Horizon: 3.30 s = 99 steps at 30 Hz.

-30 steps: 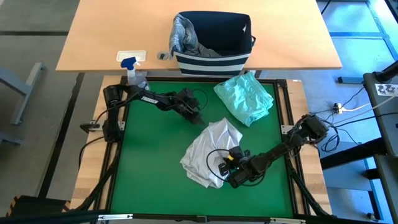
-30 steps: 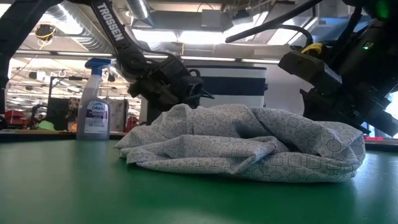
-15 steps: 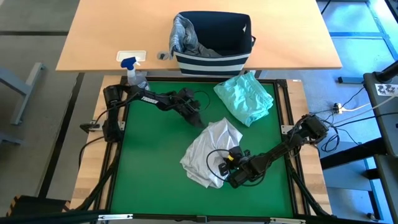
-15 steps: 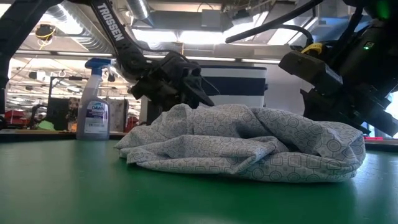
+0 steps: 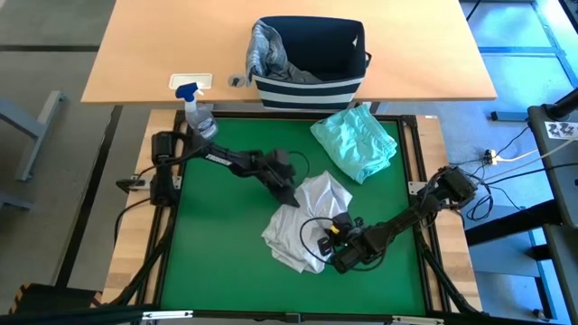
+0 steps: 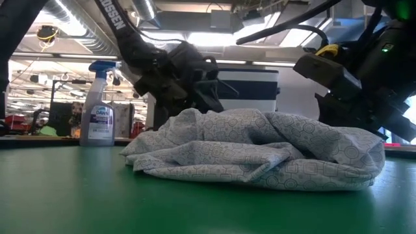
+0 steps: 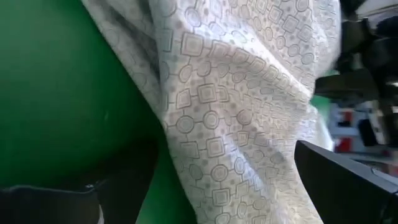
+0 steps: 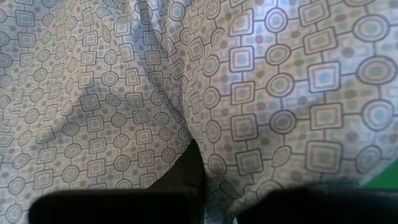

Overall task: Fold laundry
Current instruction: Stack the white polo shirt on top of the blue short

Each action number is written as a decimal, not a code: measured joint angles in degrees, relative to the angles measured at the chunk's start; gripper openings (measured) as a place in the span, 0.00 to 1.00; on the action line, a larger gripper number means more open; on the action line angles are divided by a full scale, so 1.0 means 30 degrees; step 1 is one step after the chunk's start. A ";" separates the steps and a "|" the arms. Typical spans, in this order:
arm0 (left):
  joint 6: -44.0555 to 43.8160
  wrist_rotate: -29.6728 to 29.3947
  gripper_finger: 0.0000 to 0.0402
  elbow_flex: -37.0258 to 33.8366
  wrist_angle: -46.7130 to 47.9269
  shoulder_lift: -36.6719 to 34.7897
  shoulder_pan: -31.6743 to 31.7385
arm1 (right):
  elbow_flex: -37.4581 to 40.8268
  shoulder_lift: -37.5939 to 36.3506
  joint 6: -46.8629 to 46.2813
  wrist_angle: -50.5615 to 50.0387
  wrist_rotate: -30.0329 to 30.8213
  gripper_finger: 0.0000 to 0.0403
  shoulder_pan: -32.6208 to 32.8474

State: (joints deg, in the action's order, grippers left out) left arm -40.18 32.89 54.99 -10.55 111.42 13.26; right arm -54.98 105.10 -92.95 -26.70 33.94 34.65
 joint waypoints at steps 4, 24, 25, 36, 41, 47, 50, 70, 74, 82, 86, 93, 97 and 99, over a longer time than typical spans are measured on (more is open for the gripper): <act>0.0083 -0.1847 0.93 0.0040 0.0358 -0.0118 -0.0897 | 0.0000 0.0000 0.0000 -0.0052 0.0024 0.11 0.0090; -0.2524 0.0029 0.86 0.0105 -0.3429 0.1987 -0.2195 | 0.0007 0.0000 0.0142 0.0028 0.0120 0.11 0.0090; -0.2636 0.0159 0.85 0.0104 -0.3850 0.2118 -0.2224 | 0.0007 0.0000 0.0153 0.0028 0.0120 0.11 0.0088; -0.2513 0.0279 0.65 0.0022 -0.4882 0.2255 -0.2504 | 0.0007 0.0007 0.0160 0.0000 0.0462 0.11 0.0068; -0.1614 -0.0317 0.44 -0.0004 -0.4844 0.2250 -0.2754 | 0.0007 0.0015 0.0160 -0.0254 0.0832 0.11 0.0066; -0.0089 -0.1532 0.17 -0.0041 -0.5704 0.2280 -0.3060 | 0.0007 -0.0178 0.0162 -0.0707 0.0800 0.11 -0.0055; 0.0245 -0.1836 0.08 -0.0033 -0.6744 0.2316 -0.3063 | 0.0029 -0.0816 0.0168 -0.2126 0.0805 0.11 -0.0057; 0.3384 -0.4071 0.10 0.6668 -0.5502 0.1930 -0.1280 | 0.0022 -1.0829 0.5156 -1.3774 0.2130 0.11 -0.3560; 0.3795 -0.5932 0.10 0.7656 -0.4926 0.1922 -0.0449 | 0.0007 -1.2960 0.8111 -1.4935 0.2548 0.11 -0.5933; 0.2212 -0.8124 0.10 0.8838 -0.5081 0.2785 0.1085 | -0.0012 -1.5543 1.8204 -1.2477 0.0401 0.11 -1.3698; 0.1511 -0.8238 0.10 1.0011 -0.5286 0.4292 0.1680 | 0.0007 -1.5563 2.2180 -1.0701 -0.2044 0.11 -1.7811; 0.2801 -0.8358 0.10 1.1844 -0.5366 0.5767 0.3073 | 0.0000 -1.3511 2.6679 -0.7758 -0.4522 0.11 -2.3731; 0.2999 -0.8340 0.11 1.2392 -0.5100 0.6623 0.3673 | -0.0015 -1.1492 2.7638 -0.6530 -0.5651 0.11 -2.5797; 0.2985 -0.8445 0.13 1.2403 -0.4923 0.6862 0.3817 | -0.0022 -1.0572 2.7682 -0.5922 -0.6127 0.11 -2.6416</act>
State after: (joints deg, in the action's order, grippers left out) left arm -31.22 7.55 92.20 -25.32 132.00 24.71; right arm -55.05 73.38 -9.90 -44.46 15.56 -44.60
